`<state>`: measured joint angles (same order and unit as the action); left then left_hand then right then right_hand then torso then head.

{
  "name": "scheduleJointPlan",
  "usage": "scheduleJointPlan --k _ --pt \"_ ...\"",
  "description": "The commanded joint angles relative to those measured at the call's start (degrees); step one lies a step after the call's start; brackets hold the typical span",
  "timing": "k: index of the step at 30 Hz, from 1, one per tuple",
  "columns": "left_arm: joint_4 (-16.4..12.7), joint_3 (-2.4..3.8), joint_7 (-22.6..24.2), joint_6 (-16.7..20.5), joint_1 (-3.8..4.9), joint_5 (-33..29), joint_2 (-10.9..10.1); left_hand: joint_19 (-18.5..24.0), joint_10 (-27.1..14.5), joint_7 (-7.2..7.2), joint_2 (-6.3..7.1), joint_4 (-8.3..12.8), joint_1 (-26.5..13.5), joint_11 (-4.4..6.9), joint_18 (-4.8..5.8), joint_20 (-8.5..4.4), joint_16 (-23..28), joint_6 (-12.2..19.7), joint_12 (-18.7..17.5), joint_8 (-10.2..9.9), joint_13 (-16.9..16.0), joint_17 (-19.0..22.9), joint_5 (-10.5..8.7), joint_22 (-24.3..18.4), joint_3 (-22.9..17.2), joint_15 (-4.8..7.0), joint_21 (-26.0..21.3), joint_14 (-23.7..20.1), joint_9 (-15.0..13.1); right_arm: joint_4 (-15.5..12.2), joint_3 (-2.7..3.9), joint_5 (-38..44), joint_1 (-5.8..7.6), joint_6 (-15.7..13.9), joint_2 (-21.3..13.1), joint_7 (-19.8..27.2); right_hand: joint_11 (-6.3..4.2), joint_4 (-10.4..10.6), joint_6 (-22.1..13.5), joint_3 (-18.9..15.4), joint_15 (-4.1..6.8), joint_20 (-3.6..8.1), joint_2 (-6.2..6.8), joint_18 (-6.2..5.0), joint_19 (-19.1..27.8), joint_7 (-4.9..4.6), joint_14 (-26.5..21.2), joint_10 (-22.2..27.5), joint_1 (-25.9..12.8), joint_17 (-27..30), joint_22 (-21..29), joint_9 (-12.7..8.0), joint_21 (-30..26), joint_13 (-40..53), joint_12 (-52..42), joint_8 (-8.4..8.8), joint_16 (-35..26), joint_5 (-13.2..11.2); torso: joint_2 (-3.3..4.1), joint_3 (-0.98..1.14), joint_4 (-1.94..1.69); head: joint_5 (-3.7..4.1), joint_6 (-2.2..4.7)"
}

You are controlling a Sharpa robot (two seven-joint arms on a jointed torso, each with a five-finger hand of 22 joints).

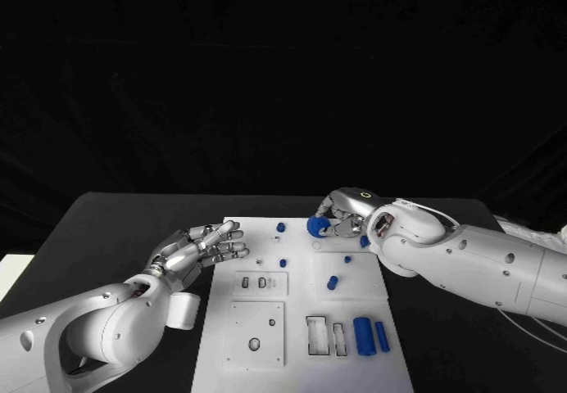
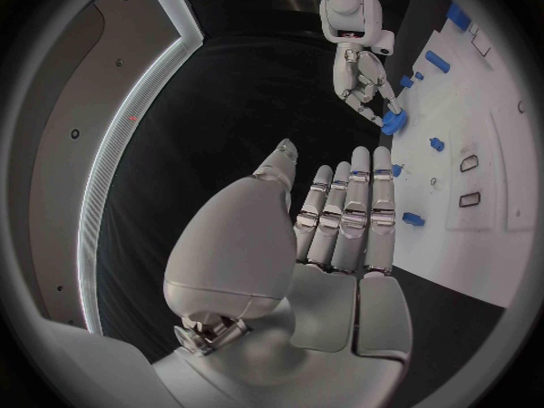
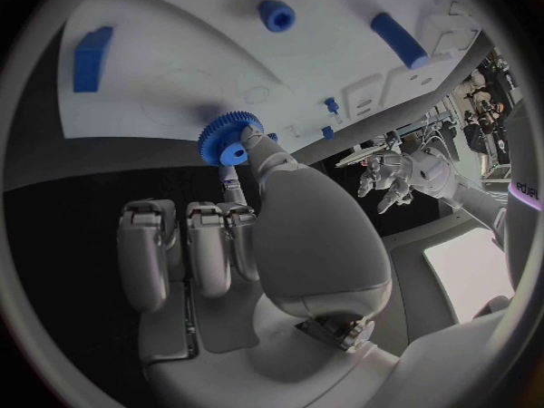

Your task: Assemble the parts on the task board

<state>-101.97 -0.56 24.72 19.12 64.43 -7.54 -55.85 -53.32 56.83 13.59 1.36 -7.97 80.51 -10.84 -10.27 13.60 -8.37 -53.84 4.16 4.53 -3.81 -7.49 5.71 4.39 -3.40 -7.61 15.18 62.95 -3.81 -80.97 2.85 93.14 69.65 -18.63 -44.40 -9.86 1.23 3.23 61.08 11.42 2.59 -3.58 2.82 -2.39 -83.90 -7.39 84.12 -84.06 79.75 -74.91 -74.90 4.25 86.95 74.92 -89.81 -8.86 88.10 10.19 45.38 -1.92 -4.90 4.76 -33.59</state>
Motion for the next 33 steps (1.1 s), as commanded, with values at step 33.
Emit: scheduleJointPlan --k 33 --pt "0.01 0.04 0.14 -1.41 0.06 -0.08 0.59 0.03 -0.41 0.67 -0.69 0.25 -0.16 -0.17 -0.21 0.35 0.46 0.15 -0.21 -0.36 0.07 -0.10 -0.06 -0.10 -0.05 -0.22 -0.19 -0.12 0.06 3.20 -0.99 10.39 -1.87 2.35 11.97 -1.73 -0.06 0.33 2.63 1.96 0.25 0.35 0.39 0.80 -2.79 1.49 5.02 -5.94 -3.18 -10.81 -7.88 0.54 0.23 15.08 -0.19 0.97 0.25 -0.56 0.03 0.02 0.13 -0.95 -0.62"
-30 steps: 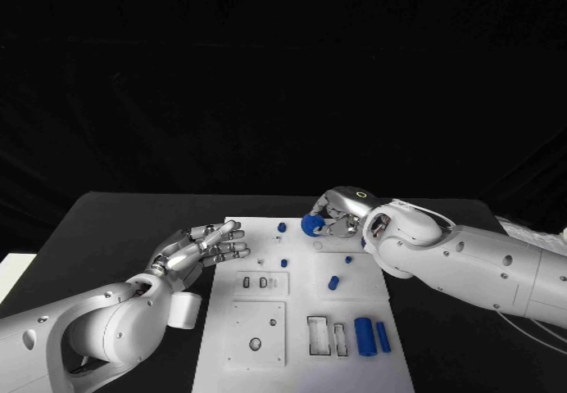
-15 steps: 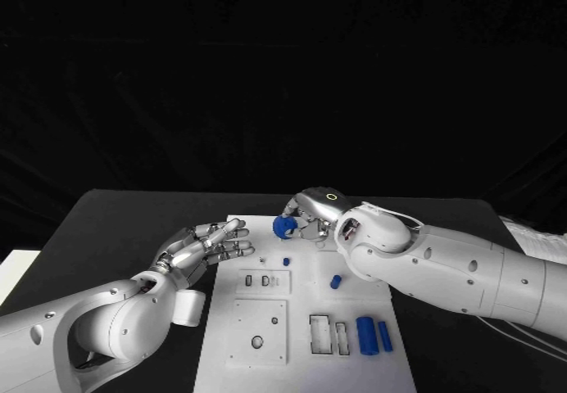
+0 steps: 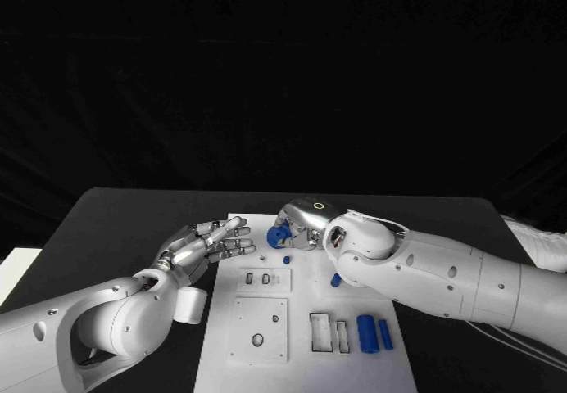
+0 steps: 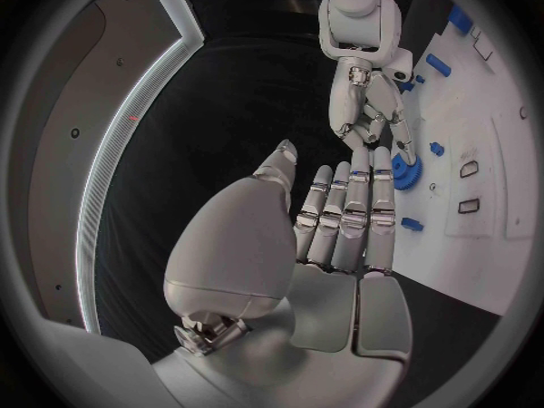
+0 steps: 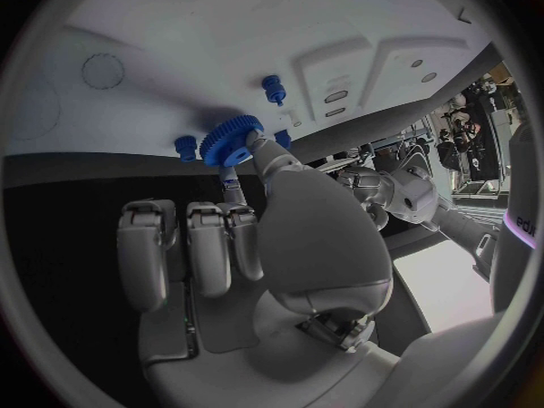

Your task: Assemble the parts on the task board

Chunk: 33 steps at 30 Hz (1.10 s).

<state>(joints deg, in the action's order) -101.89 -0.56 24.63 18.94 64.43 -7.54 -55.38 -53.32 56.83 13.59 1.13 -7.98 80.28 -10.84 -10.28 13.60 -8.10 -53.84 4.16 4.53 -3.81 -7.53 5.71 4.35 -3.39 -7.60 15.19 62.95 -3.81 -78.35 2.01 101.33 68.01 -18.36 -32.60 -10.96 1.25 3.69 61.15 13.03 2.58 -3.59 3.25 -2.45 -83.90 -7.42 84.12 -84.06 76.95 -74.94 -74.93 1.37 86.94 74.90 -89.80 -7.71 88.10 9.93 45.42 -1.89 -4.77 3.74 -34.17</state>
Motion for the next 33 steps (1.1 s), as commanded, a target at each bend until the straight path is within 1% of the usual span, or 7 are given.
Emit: scheduleJointPlan --k 1,19,22,25,28,31,33 --pt "-0.06 0.04 0.23 -1.23 0.05 -0.07 0.13 0.03 -0.41 0.67 -0.46 0.26 0.07 -0.17 -0.21 0.35 0.19 0.15 -0.21 -0.37 0.07 -0.05 -0.06 -0.05 -0.06 -0.23 -0.19 -0.12 0.06 0.76 -0.15 2.32 -0.23 2.18 0.26 -0.76 -0.08 -0.13 2.56 0.35 0.27 0.36 -0.05 0.85 -2.79 1.53 5.02 -5.94 -0.39 -10.78 -7.85 3.42 0.24 15.10 -0.20 -0.18 0.26 -0.31 0.00 -0.01 0.01 0.08 -0.04" --pt "0.00 0.04 -0.03 -1.39 0.05 -0.07 0.13 0.03 -0.41 0.67 -0.46 0.26 0.07 -0.17 -0.21 0.35 0.19 0.15 -0.21 -0.37 0.07 -0.05 -0.06 -0.05 -0.06 -0.23 -0.19 -0.12 0.06 1.65 -0.17 5.14 -0.25 1.42 0.91 -3.52 1.34 0.91 -0.39 0.82 -0.94 -0.68 1.86 0.76 -2.54 -0.08 4.94 -5.22 -3.87 -10.46 -7.39 2.69 0.01 14.10 1.09 3.13 0.10 -2.78 0.01 0.00 0.01 0.31 0.08" --pt "0.00 0.04 -0.07 -1.39 0.05 -0.07 0.12 0.03 -0.41 0.67 -0.46 0.26 0.07 -0.17 -0.21 0.35 0.19 0.15 -0.21 -0.37 0.07 -0.05 -0.06 -0.05 -0.06 -0.23 -0.19 -0.12 0.06 1.71 -0.17 4.91 -0.25 1.87 0.93 -3.52 1.73 3.13 -1.70 -0.09 -1.31 -1.02 2.52 0.75 -2.52 -0.46 4.95 -5.00 -6.91 -10.52 -7.34 2.54 -0.02 13.80 1.50 4.08 0.12 -4.79 0.02 -0.01 0.06 0.26 0.11" --pt "-0.01 0.04 -0.09 -1.37 0.05 -0.07 0.12 0.03 -0.42 0.67 -0.47 0.30 0.06 -0.18 -0.21 0.36 0.24 0.15 -0.22 -0.39 0.06 -0.06 -0.07 -0.08 -0.05 -0.24 -0.22 -0.13 0.06 1.80 -0.17 4.18 -0.23 2.89 0.98 -3.47 1.92 8.97 -2.57 -1.30 -1.52 -1.35 3.65 0.71 -2.46 -0.59 5.00 -4.71 -12.78 -10.81 -7.23 2.63 -0.08 13.43 2.03 4.12 0.23 -5.98 0.02 0.00 0.05 0.31 0.17" --pt "-0.02 0.04 -0.12 -1.36 0.05 -0.07 0.13 0.04 -0.42 0.67 -0.48 0.31 0.05 -0.18 -0.21 0.37 0.26 0.15 -0.23 -0.40 0.06 -0.06 -0.07 -0.09 -0.04 -0.24 -0.24 -0.13 0.06 1.90 -0.18 3.14 -0.22 4.38 1.02 -3.49 2.00 13.01 -2.79 -2.78 -1.60 -1.43 4.07 0.71 -2.45 -0.65 5.04 -4.64 -16.79 -11.04 -7.22 2.74 -0.09 13.36 2.16 4.08 0.32 -4.04 0.01 -0.02 0.04 0.35 0.18" --pt "-0.02 0.04 -0.14 -1.35 0.05 -0.07 0.13 0.04 -0.42 0.67 -0.48 0.31 0.05 -0.18 -0.21 0.37 0.26 0.15 -0.23 -0.40 0.06 -0.06 -0.07 -0.09 -0.04 -0.24 -0.24 -0.13 0.06 2.01 -0.18 2.29 -0.20 5.57 1.04 -3.61 2.00 12.89 -2.81 -5.26 -1.59 -1.43 2.30 0.71 -2.46 -0.63 5.09 -4.65 -20.76 -11.29 -7.23 2.82 -0.09 13.40 2.14 4.05 0.42 0.91 0.00 -0.01 0.00 0.39 0.18" --pt "-0.03 0.04 -0.29 -1.21 0.05 -0.07 0.13 0.04 -0.42 0.67 -0.48 0.31 0.05 -0.18 -0.21 0.37 0.27 0.15 -0.24 -0.41 0.06 -0.06 -0.07 -0.09 -0.04 -0.24 -0.24 -0.13 0.06 2.10 -0.18 1.80 -0.19 6.28 1.04 -3.64 2.00 12.92 -2.81 -6.18 -1.60 -1.43 1.96 0.73 -2.50 -0.63 5.09 -4.66 -21.05 -11.33 -7.32 2.85 -0.06 13.42 2.13 4.04 0.43 2.35 0.00 -0.01 -0.01 0.40 0.18"
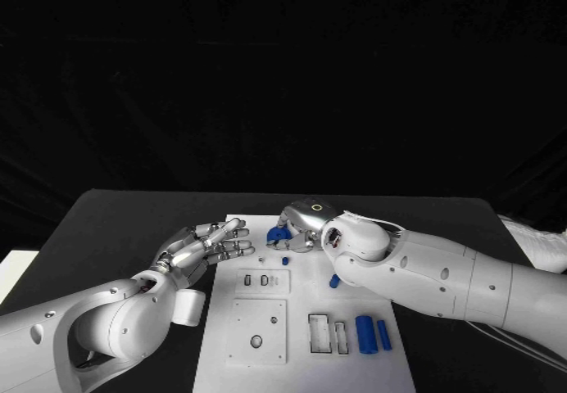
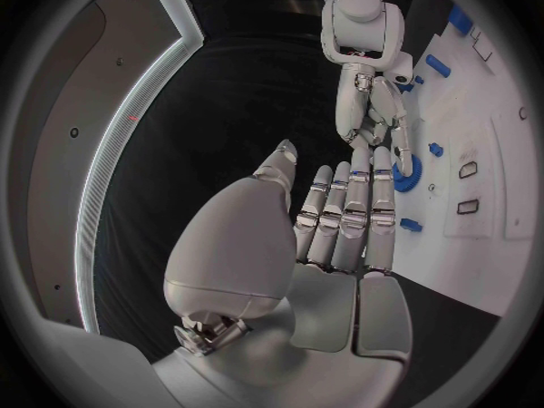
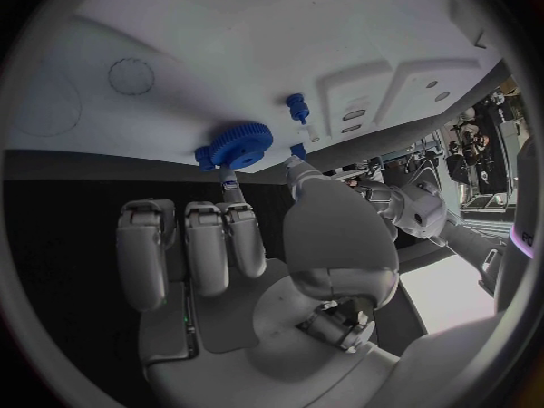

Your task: Assemble the parts on the task board

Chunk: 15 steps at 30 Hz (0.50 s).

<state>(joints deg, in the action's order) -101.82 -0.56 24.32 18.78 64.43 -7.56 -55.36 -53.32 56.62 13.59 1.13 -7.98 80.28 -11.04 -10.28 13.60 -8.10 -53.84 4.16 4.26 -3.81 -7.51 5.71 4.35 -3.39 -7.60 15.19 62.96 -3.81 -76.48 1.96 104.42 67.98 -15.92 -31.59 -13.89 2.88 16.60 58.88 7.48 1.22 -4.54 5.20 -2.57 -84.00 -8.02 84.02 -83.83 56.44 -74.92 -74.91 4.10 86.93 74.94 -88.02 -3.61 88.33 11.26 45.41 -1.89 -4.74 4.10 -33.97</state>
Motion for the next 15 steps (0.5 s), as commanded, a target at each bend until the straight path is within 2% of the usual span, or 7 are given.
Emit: scheduleJointPlan --k 1,8,12,15 --pt "-0.09 0.04 -0.07 -0.92 0.05 -0.05 0.13 0.04 -0.22 0.68 -0.48 0.32 0.04 0.02 -0.21 0.37 0.28 0.16 -0.24 -0.14 0.06 -0.08 -0.07 -0.11 -0.03 -0.24 -0.25 -0.14 0.06 0.25 -0.14 -1.36 -0.16 4.00 0.02 -0.72 0.36 -0.12 -0.47 -1.17 -0.24 -0.49 0.09 0.85 -2.41 -0.02 5.20 -4.90 0.10 -11.38 -7.36 0.16 -0.05 13.41 0.33 -0.07 0.22 1.80 0.00 0.00 -0.04 0.03 0.02" --pt "-0.01 0.04 -0.33 -0.73 0.05 -0.05 0.22 0.04 -0.22 0.68 -0.48 0.32 0.04 0.02 -0.21 0.37 0.29 0.16 -0.24 -0.15 0.06 -0.08 -0.07 -0.11 -0.03 -0.24 -0.25 -0.14 0.06 0.29 -0.15 -1.57 -0.15 3.24 -0.10 -1.00 0.30 -0.24 -0.26 -1.84 -0.21 -0.47 -0.46 0.87 -2.47 0.04 5.24 -4.95 1.48 -11.53 -7.49 0.24 0.01 13.48 0.25 -0.10 0.28 2.83 0.03 0.01 0.01 0.11 0.05" --pt "0.02 0.04 -0.36 -0.79 0.05 -0.05 0.24 0.04 -0.22 0.68 -0.48 0.32 0.04 0.02 -0.21 0.37 0.29 0.16 -0.24 -0.15 0.06 -0.08 -0.07 -0.11 -0.03 -0.24 -0.25 -0.14 0.06 0.29 -0.15 -1.55 -0.15 1.86 -0.27 -1.35 0.28 -0.22 -0.22 -2.05 -0.19 -0.45 -1.47 0.89 -2.51 0.06 5.26 -4.98 2.08 -11.63 -7.57 0.26 0.04 13.52 0.21 -0.09 0.31 3.79 0.02 0.01 0.00 0.15 0.06" --pt "0.02 0.04 -0.34 -0.85 0.05 -0.05 0.25 0.04 -0.22 0.68 -0.48 0.32 0.04 0.02 -0.21 0.37 0.29 0.16 -0.24 -0.15 0.06 -0.08 -0.07 -0.11 -0.03 -0.24 -0.25 -0.14 0.06 0.33 -0.15 -1.51 -0.15 1.55 -0.42 -1.51 0.26 -0.59 -0.19 -2.16 -0.17 -0.43 -1.96 0.91 -2.57 0.08 5.27 -5.01 3.43 -11.72 -7.69 0.28 0.09 13.56 0.17 -0.08 0.35 3.06 0.02 0.01 -0.01 0.19 0.06"
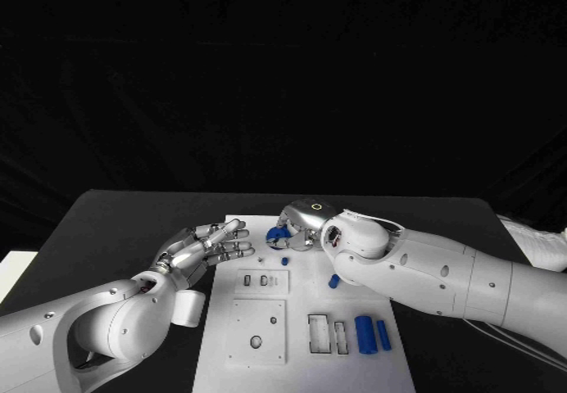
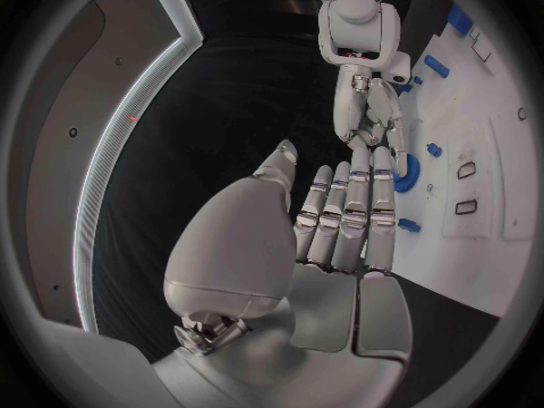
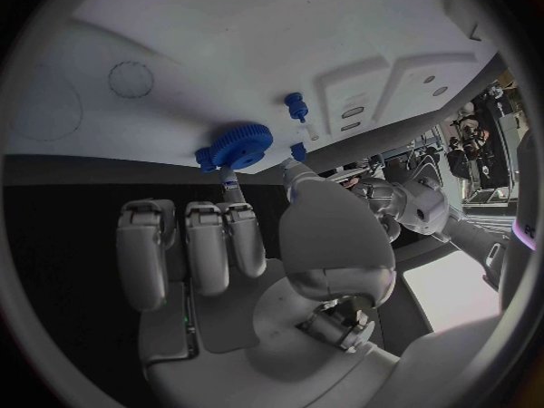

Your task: Assemble the parts on the task board

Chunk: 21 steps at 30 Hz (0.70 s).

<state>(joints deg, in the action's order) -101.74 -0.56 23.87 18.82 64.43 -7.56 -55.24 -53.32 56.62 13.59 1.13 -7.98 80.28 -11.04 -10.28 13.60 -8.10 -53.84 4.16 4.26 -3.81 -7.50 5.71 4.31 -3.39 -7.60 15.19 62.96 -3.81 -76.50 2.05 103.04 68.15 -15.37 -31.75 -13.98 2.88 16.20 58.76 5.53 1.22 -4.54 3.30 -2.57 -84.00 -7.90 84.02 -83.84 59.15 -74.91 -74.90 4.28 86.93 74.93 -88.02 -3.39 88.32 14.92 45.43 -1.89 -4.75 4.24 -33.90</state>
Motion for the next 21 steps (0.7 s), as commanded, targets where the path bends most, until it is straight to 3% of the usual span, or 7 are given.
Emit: scheduleJointPlan --k 1,8,16,21 --pt "-0.07 0.04 0.13 -0.92 0.05 -0.05 0.12 0.05 -0.26 0.70 -0.50 0.37 0.05 0.01 -0.21 0.38 0.33 0.18 -0.27 -0.18 0.07 -0.09 -0.07 -0.08 -0.03 -0.26 -0.28 -0.16 0.06 0.34 -0.24 -0.11 -0.33 0.81 -0.35 -1.45 0.27 -0.30 -0.07 -0.23 -0.18 -0.43 -0.23 0.92 -2.58 -0.04 5.28 -5.02 1.23 -11.76 -7.71 0.10 0.10 13.59 0.16 -0.30 0.37 -1.30 -0.01 -0.02 0.02 0.05 -0.04" --pt "-0.06 0.04 0.20 -0.96 0.05 -0.05 0.10 0.08 -0.30 0.72 -0.52 0.42 0.08 -0.01 -0.20 0.39 0.40 0.22 -0.30 -0.21 0.08 -0.09 -0.06 -0.10 -0.05 -0.28 -0.32 -0.21 0.07 0.05 -0.24 0.19 -0.40 -0.94 -0.86 -1.18 0.26 -0.63 -0.03 -0.29 -0.18 -0.43 -0.31 0.95 -2.65 -0.03 5.31 -5.11 2.55 -11.91 -7.86 0.12 0.15 13.70 0.01 -0.30 0.42 -2.55 0.00 0.05 0.01 0.09 -0.03" --pt "0.02 0.04 0.23 -1.02 0.05 -0.05 0.11 0.08 -0.30 0.72 -0.52 0.42 0.08 -0.01 -0.20 0.39 0.40 0.22 -0.30 -0.21 0.08 -0.09 -0.06 -0.10 -0.05 -0.28 -0.32 -0.21 0.07 -1.70 -0.24 -0.35 -0.86 -9.70 -2.58 1.70 0.18 -1.22 0.24 0.09 -0.12 -0.40 -0.14 0.92 -2.58 0.06 5.37 -5.20 4.35 -12.19 -7.71 0.18 0.09 13.82 -0.14 -0.36 0.53 -2.90 -0.04 0.06 -0.01 0.13 -0.06" --pt "0.05 0.04 0.23 -0.99 0.05 -0.05 -0.05 0.10 -0.34 0.73 -0.56 0.48 0.12 -0.03 -0.20 0.41 0.47 0.23 -0.32 -0.24 0.08 -0.08 -0.05 -0.12 -0.07 -0.30 -0.35 -0.25 0.07 -4.14 -0.15 -2.70 -1.27 -14.76 -5.48 5.09 0.15 -1.31 0.33 0.23 -0.11 -0.38 -0.02 0.94 -2.63 0.09 5.41 -5.28 4.72 -12.37 -7.82 0.20 0.13 13.92 -0.29 -0.38 0.60 -3.04 0.00 0.08 0.13 0.10 0.03"
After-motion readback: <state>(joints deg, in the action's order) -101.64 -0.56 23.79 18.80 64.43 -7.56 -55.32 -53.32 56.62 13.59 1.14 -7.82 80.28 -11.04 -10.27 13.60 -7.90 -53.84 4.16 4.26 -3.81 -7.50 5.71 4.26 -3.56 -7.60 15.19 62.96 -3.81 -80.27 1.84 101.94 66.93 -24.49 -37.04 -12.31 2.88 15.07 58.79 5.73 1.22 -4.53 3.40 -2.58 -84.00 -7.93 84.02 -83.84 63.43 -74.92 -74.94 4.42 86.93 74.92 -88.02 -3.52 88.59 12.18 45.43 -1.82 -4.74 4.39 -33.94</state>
